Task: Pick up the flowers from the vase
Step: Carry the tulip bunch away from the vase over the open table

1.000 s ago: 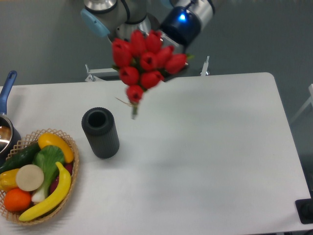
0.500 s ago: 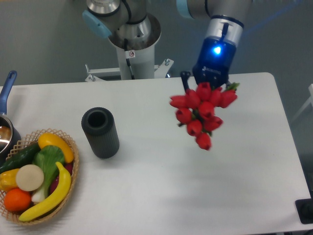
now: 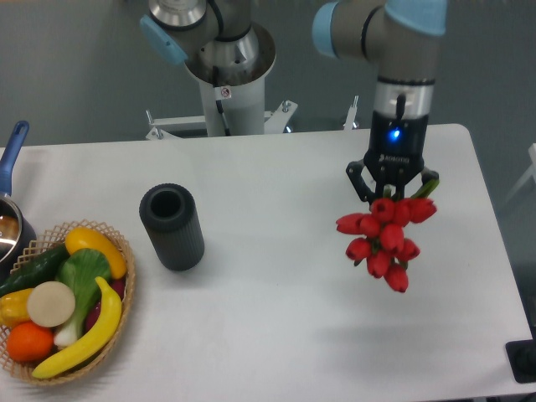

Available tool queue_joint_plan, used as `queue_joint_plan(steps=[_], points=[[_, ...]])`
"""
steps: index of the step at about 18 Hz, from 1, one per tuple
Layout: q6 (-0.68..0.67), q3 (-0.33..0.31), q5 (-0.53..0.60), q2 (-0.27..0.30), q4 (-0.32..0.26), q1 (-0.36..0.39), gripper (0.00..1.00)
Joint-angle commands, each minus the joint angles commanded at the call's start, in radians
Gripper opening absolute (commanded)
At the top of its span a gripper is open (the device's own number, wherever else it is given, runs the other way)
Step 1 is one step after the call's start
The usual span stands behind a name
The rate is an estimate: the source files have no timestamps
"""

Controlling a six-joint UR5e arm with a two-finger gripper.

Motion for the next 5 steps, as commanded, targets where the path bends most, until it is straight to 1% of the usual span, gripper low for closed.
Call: queue_joint_plan(steps=[2,3,5], points=[[0.012,0.017,0.057,-0.023,-0.043,-0.005,0.19],[0.02,0.029,0.086,-0.044,-0.045,-0.017,0.19],[0.022,0.052,0.137,-0.069,-0.048,-0.04,0.19]])
